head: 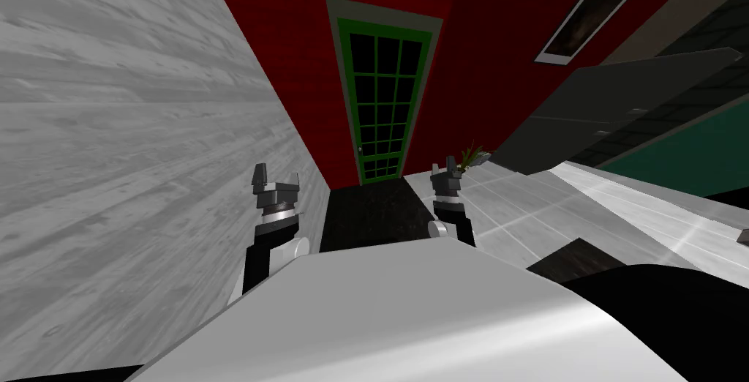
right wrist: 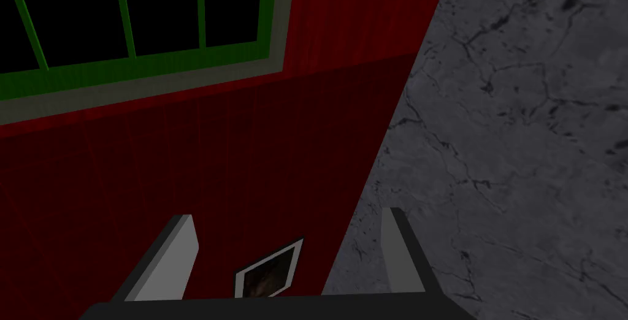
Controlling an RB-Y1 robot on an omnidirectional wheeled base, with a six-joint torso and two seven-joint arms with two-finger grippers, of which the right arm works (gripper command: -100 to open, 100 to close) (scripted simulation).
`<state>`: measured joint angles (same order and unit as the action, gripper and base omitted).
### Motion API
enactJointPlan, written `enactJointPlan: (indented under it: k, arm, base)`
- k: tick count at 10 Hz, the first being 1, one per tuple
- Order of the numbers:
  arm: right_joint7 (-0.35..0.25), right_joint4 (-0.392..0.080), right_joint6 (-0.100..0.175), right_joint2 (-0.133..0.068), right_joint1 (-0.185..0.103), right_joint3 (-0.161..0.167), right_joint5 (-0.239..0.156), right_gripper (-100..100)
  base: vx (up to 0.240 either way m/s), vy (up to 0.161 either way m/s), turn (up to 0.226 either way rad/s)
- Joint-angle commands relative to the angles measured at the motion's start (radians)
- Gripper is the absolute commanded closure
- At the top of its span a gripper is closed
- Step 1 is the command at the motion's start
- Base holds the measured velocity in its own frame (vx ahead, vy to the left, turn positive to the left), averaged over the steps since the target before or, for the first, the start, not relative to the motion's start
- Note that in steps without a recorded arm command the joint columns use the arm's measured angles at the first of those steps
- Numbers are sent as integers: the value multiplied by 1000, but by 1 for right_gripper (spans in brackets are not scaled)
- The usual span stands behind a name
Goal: Pull the door open
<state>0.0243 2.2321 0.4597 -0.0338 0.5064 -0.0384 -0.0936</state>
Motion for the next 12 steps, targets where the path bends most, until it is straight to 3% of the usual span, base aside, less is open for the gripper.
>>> enactJointPlan:
  k: [1, 12]
  arm:
    - [17, -20, 8, -11, -5, 1, 17, -100]
    - [172, -203, 81, -65, -50, 13, 165, -100]
  base:
    - [102, 45, 51]
    - [175, 66, 58]
